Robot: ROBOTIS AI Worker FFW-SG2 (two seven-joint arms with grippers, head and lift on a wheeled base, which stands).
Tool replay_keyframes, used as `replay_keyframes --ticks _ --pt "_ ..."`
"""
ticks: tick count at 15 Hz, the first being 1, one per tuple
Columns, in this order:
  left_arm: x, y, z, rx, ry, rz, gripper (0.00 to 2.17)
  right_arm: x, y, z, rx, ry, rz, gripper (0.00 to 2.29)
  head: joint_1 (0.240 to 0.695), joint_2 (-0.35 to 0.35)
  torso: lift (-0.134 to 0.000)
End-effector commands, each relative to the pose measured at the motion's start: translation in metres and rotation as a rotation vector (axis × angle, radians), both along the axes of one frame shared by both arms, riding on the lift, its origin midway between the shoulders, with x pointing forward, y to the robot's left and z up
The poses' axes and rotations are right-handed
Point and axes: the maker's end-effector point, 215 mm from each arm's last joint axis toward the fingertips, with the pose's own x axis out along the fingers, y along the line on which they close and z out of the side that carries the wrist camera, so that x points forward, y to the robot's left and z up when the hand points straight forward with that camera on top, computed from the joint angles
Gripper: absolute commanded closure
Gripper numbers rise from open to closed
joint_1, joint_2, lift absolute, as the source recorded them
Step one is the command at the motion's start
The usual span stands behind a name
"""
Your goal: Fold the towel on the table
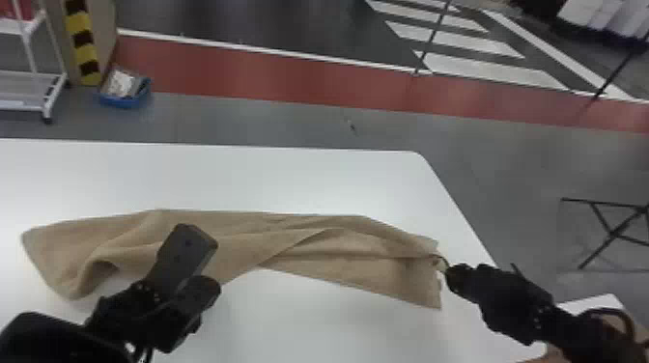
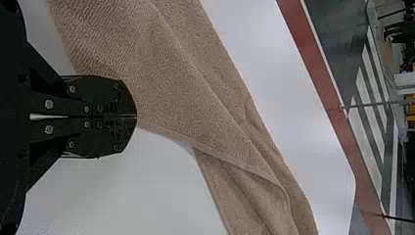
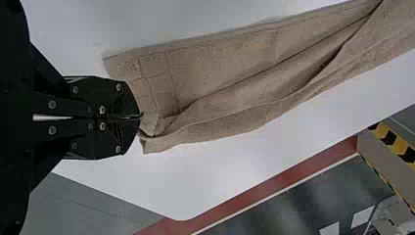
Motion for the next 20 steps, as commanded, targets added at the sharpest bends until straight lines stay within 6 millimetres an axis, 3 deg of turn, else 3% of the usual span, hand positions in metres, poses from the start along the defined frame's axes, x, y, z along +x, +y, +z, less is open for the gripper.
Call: replay_keyframes --ticks 1,2,3,12,14,16,18,20 --pt "-0.001 0.002 0.006 -0.015 -0.015 0.01 1.12 0.0 0.0 0.0 0.001 0.0 0.0 1.95 0.695 -0.35 -0.125" --pt "-0.002 0.002 0.01 -0.021 -0.03 0.01 0.68 -0.001 -0.001 0.0 0.001 0.001 -0.005 1.95 0.695 -0.35 -0.125" --pt "-0.002 0.0 0.019 -0.031 -0.05 0.005 0.43 -0.001 -0.001 0.0 0.001 0.001 -0.005 1.95 0.695 -0.35 -0.125" --pt "-0.003 0.001 0.002 -0.006 -0.021 -0.004 0.43 -0.005 -0.004 -0.001 0.01 0.001 -0.011 1.95 0.695 -0.35 -0.125" --pt "0.002 0.004 -0.002 0.011 -0.021 0.004 0.48 -0.005 -0.004 -0.001 0.011 0.001 -0.011 1.95 0.695 -0.35 -0.125" --pt "0.007 0.013 -0.007 0.052 -0.031 0.024 0.95 -0.005 -0.005 0.0 0.01 -0.001 -0.01 1.95 0.695 -0.35 -0.125" --pt "0.008 0.019 -0.007 0.051 -0.026 0.035 1.0 -0.006 -0.008 0.001 0.01 -0.002 -0.017 1.95 0.695 -0.35 -0.125" --pt "0.01 0.026 0.002 0.039 -0.03 0.051 1.33 -0.005 -0.007 0.001 0.014 -0.006 -0.016 1.95 0.695 -0.35 -0.125"
